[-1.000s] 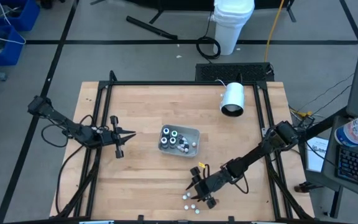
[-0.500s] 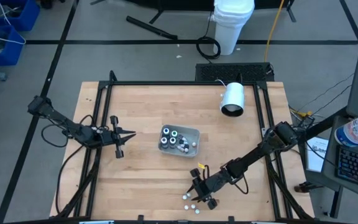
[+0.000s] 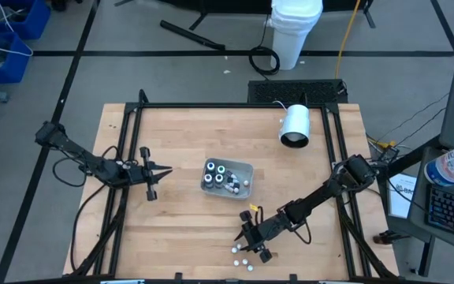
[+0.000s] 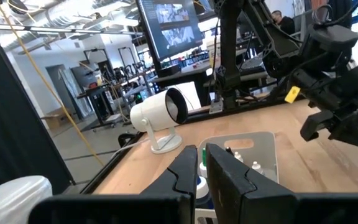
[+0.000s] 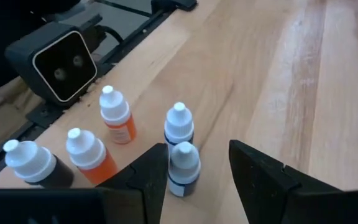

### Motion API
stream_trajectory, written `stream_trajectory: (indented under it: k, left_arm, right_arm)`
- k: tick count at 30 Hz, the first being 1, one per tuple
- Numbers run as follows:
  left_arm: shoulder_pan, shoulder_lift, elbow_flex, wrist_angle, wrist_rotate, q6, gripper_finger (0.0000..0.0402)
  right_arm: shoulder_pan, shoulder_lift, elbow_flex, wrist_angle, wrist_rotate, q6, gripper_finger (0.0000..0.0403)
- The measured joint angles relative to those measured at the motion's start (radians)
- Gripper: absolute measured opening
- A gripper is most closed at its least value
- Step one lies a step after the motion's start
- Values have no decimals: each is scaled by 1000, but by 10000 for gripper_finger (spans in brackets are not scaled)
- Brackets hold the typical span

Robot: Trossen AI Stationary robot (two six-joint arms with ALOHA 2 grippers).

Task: Pick & Place food coloring
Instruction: Put the purple food coloring bottle into the gray bin

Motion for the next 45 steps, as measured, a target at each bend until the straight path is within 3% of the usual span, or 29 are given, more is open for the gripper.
stream_trajectory:
  k: [9,20,27,34,45]
  left_arm:
    - [0,0,0,-8,0,0,42]
    - [0,0,0,-8,0,0,42]
    - [0,0,0,-7,0,0,42]
    - [0,0,0,-10,0,0,42]
    - [0,0,0,-11,0,0,42]
  right_arm:
    - [0,0,0,-9,-4,2,132]
    - [0,-1,0,1,-6,3,38]
    - [-1,-2,0,6,2,-1,52]
    - [-2,-100,0,-87,85,-26,42]
    - [-1,-315,-7,-301,347,-58,44]
